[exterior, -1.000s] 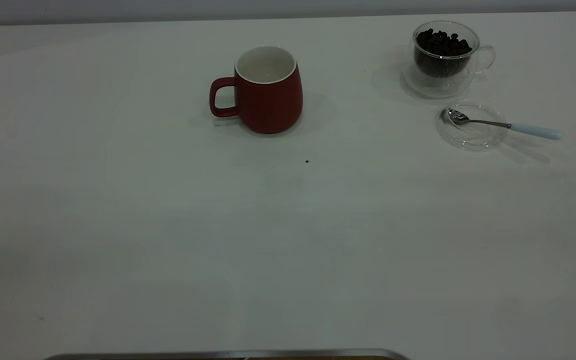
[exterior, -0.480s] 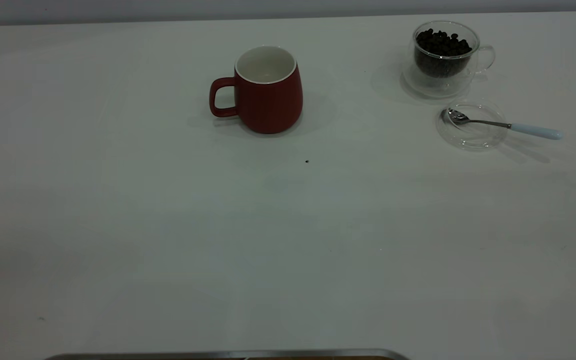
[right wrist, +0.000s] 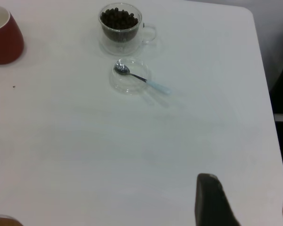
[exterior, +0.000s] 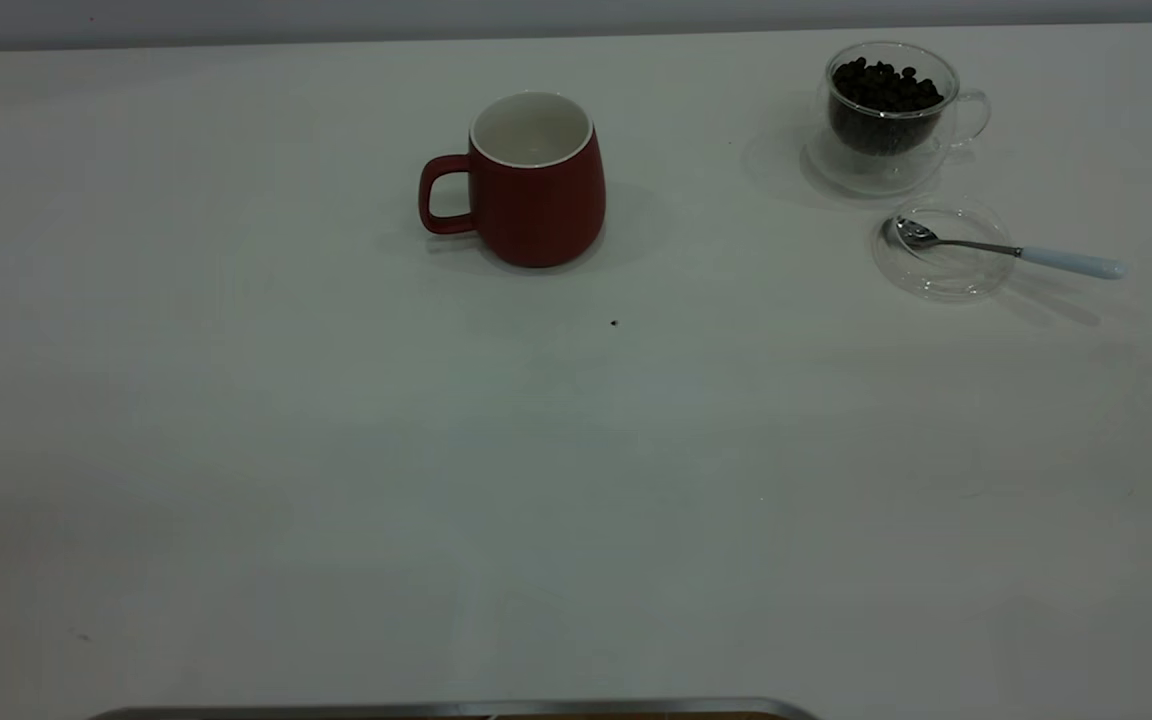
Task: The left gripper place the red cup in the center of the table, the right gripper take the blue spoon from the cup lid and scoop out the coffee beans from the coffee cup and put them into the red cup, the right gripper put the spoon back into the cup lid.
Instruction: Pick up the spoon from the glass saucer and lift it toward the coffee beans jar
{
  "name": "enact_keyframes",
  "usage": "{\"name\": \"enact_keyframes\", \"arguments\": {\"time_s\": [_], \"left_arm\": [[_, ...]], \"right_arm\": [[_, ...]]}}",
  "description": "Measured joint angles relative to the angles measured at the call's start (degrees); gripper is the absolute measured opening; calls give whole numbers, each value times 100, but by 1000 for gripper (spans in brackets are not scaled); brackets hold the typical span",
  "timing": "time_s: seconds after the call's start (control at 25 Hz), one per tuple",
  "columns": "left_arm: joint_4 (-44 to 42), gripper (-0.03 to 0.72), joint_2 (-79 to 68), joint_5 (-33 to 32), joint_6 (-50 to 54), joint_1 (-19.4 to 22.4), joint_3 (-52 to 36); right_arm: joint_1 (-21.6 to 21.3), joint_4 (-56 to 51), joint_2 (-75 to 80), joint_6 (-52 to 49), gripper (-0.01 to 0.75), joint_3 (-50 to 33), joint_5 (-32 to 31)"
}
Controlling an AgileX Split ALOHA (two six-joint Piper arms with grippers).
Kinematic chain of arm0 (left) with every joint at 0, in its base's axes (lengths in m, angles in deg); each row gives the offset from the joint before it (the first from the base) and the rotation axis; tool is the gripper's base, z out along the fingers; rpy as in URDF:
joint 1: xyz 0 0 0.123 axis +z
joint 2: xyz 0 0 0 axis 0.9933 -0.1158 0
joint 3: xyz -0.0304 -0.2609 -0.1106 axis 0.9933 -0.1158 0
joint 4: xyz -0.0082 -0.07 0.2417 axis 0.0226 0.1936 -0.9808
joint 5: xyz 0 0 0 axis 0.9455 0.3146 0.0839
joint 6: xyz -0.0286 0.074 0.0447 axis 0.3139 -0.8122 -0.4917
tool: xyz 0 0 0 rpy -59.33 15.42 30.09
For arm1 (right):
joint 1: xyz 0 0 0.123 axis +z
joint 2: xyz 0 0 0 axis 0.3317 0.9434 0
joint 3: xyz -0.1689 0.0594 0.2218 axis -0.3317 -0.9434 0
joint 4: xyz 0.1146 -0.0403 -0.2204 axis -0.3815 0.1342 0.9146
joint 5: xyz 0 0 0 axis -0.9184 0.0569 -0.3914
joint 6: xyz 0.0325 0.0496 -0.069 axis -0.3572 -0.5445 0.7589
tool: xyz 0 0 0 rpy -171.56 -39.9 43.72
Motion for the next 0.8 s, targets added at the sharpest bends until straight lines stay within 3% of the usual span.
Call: {"name": "enact_keyframes", "arguments": {"time_s": [0.56, 0.8], "left_arm": [[0, 476, 0, 0, 0, 0, -2], [0, 476, 0, 0, 0, 0, -2]], "right_arm": [[0, -278, 504, 193, 402, 49, 149], [0, -793, 2328, 496, 451, 271, 1473]]}}
